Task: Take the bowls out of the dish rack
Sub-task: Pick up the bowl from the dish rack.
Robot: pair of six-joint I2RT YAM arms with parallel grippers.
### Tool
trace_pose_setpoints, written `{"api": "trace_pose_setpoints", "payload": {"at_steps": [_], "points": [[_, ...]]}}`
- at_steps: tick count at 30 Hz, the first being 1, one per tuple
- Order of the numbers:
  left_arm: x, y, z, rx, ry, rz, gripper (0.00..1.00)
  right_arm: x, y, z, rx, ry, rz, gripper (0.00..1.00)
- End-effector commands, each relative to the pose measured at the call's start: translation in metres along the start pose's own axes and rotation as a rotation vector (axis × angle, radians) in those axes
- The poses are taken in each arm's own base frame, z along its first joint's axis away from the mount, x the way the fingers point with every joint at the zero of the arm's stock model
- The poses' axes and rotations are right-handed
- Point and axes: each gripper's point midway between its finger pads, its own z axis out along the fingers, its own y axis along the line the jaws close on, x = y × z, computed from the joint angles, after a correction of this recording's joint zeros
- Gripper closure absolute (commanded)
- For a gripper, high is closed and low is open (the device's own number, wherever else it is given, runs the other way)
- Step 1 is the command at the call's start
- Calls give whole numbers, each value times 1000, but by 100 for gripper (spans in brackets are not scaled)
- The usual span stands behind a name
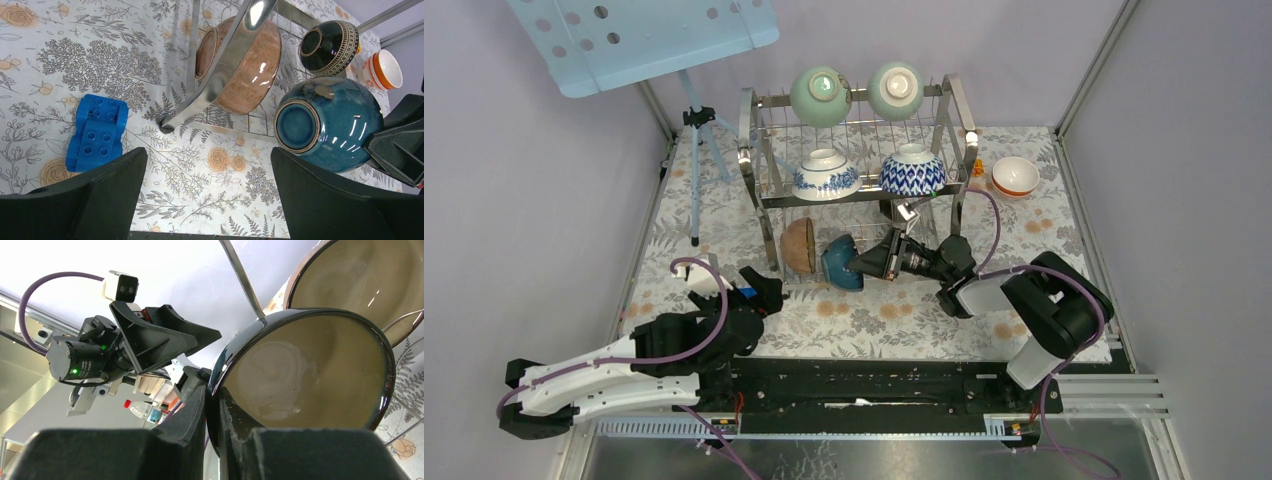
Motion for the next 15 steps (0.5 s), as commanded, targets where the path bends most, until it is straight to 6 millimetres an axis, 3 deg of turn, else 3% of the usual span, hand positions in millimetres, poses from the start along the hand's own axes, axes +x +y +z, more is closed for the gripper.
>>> {"api": "trace_pose_setpoints", "payload": {"at_steps": [1,15], "points": [[4,-5,1,8,10,-26,1,-19,62,-8,-210,-71,-156,100],[7,-7,0,18,34,-31,1,27,73,-29,-104,103,-253,100]]}}
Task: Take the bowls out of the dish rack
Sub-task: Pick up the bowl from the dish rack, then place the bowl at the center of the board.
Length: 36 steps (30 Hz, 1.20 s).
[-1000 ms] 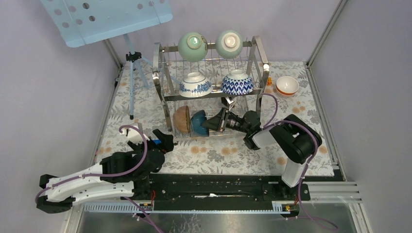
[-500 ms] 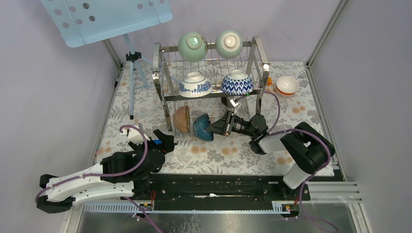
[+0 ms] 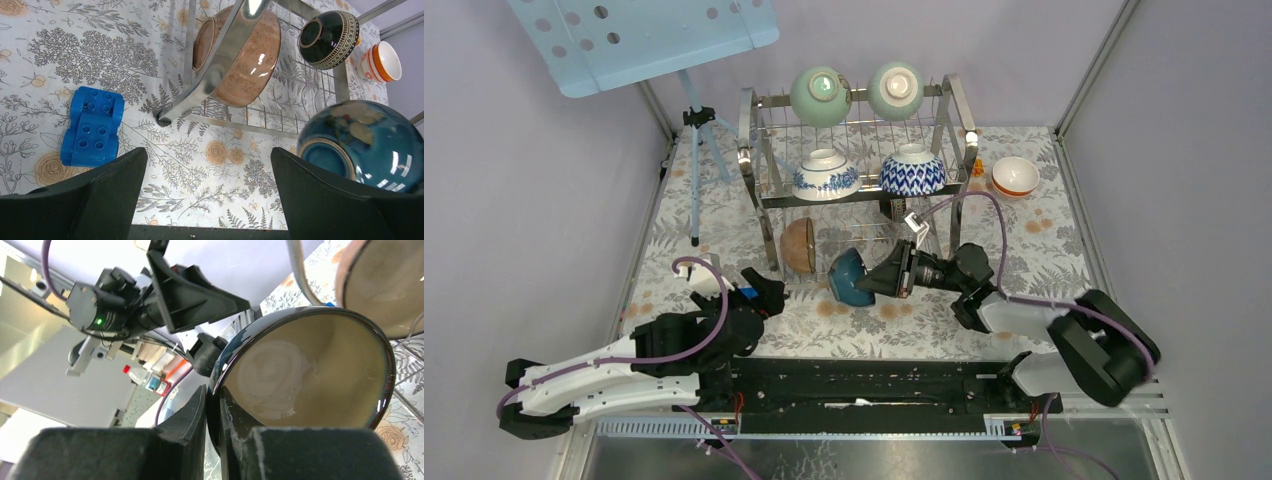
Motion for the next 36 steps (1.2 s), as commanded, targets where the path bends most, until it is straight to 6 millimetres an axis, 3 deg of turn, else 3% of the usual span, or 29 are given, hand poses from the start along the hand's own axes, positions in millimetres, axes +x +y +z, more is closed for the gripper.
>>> {"api": "trace_pose_setpoints", "payload": {"at_steps": [1,12,25,29,33,36], "points": [[2,-5,1,11,4,-24,1,5,34,-4,-33,35,-198,100],[5,-6,-1,24,33,-23,1,40,30,-28,148,130,-289,100],[11,-17,-12,66,119,-11,1,75,20,-62,548,306,-533,100],[10,-28,-20,143,152,-45,1,79,15,-64,652,337,-659,100],[15,-37,-28,231,197,-37,1,82,22,-57,692,383,-831,100],[25,-58,-40,354,267,38,1,86,27,-49,694,453,-981,100]]}}
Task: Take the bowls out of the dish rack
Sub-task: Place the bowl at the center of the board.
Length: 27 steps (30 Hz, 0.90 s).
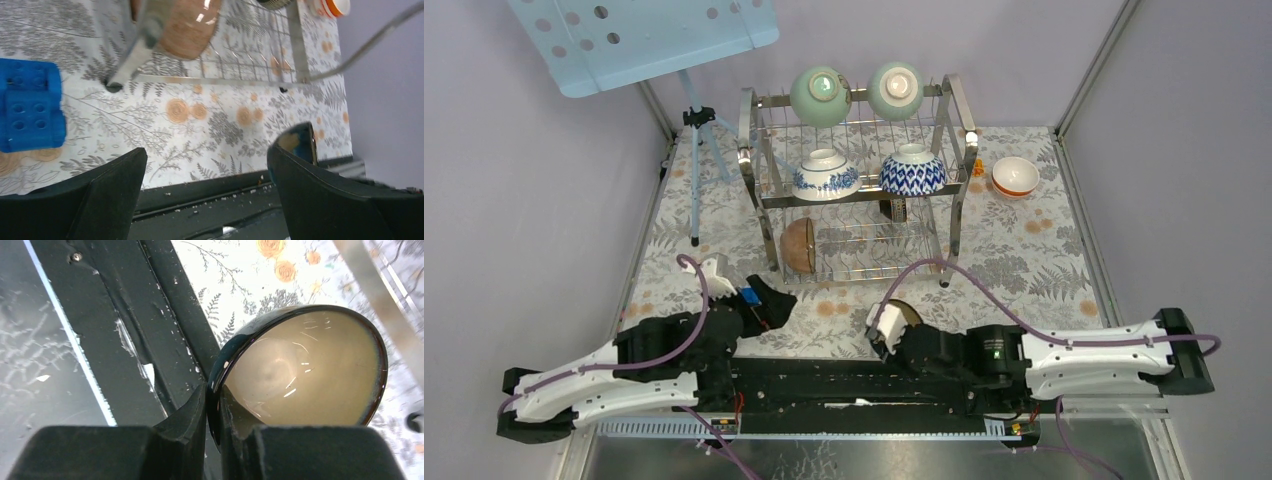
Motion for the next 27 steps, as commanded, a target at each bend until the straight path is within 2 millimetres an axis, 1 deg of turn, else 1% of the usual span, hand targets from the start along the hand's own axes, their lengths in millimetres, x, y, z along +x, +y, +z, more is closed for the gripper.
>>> {"api": "trace_pose_setpoints", "payload": {"at_steps": [1,4,8,11,16,19,23,27], "points": [[14,-43,-11,186,122,91,1,-58,-8,-8,158,-129,-212,100],[30,-51,-9,161,216,211,1,-60,-3,-5,154,-102,-319,100],[53,-62,-3,139,336,334,1,-57,6,-1,130,-63,-422,100],[64,-72,-1,164,384,373,1,-48,15,4,112,-8,-510,100],[68,-81,-3,214,395,369,1,-39,27,6,76,31,-599,100],[71,-80,-2,218,408,380,1,-35,31,7,67,53,-644,100],[82,-77,0,206,447,404,2,-33,39,9,57,80,-717,100],[83,-84,0,231,452,406,3,-31,44,13,47,104,-775,100]]}}
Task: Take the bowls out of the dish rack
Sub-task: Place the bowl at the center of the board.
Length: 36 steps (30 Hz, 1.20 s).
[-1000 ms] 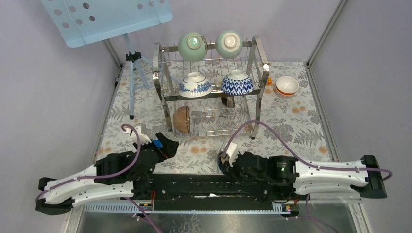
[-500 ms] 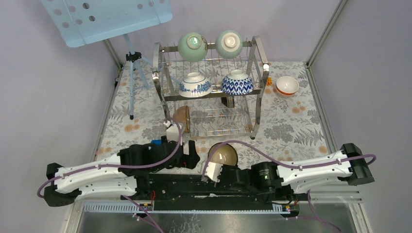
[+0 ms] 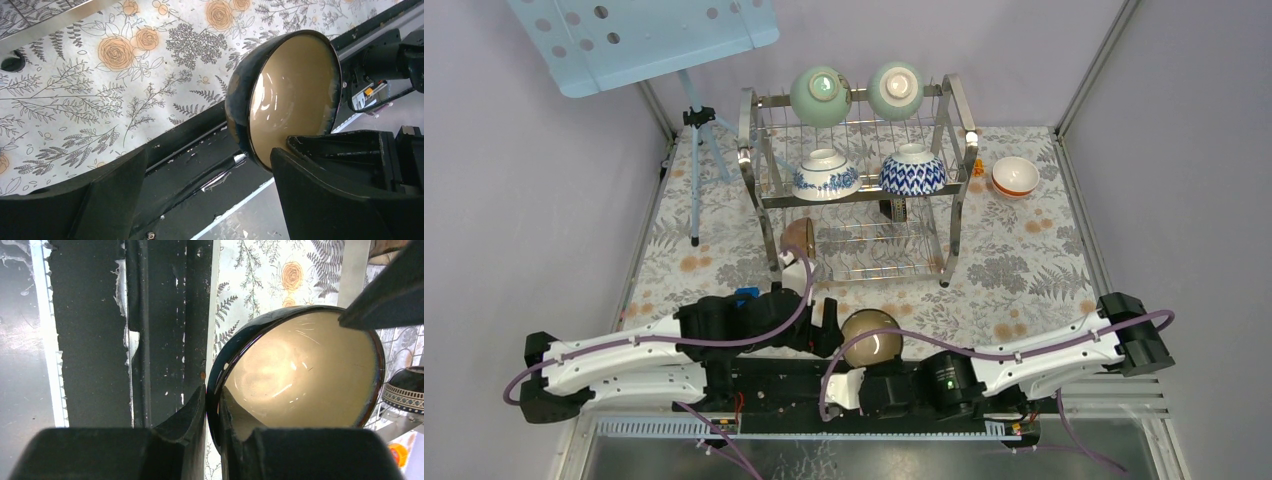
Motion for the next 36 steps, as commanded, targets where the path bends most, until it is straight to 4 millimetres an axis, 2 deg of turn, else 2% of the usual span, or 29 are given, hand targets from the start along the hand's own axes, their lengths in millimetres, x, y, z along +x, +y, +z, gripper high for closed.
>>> {"api": "trace_pose_setpoints", "payload": {"at_steps": [1,9,20,32,36], "points": [[-13,-23,-4,87,-25,9,3,-30,-17,-8,59,-54,-74,100],[-12,-30,5,68,12,39,20,-34,-8,-3,14,-19,-153,100],[-4,-23,11,0,62,53,55,-39,-4,4,-4,0,-189,100],[15,-14,17,-62,122,86,55,-49,1,11,-24,-5,-205,100],[21,-12,20,-74,138,97,59,-51,1,11,-26,-6,-209,100]]}}
